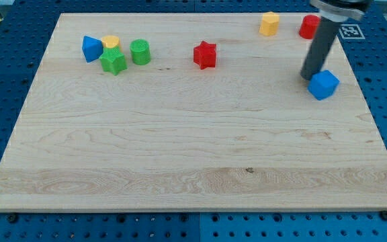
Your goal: Move the green star into the green circle
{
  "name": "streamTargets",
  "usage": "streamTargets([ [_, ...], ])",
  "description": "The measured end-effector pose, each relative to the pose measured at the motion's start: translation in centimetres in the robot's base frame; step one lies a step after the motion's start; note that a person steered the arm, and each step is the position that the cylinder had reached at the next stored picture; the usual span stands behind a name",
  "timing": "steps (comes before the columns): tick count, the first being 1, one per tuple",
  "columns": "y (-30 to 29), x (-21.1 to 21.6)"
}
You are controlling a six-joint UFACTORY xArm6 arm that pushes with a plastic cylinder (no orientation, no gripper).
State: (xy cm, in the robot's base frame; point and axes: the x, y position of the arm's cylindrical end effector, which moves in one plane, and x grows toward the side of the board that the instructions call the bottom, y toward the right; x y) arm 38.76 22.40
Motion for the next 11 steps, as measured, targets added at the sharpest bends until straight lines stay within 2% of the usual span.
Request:
streamTargets([
  [1, 2.3, 2.4],
  [2, 0.6, 1.3],
  [4, -10.9, -6.9],
  [6, -26.8, -14.4],
  [8, -45.1, -14.4],
  [9, -47.4, -11.7],
  [10, -46.6, -6.5],
  [11, -42.8, -3.6],
])
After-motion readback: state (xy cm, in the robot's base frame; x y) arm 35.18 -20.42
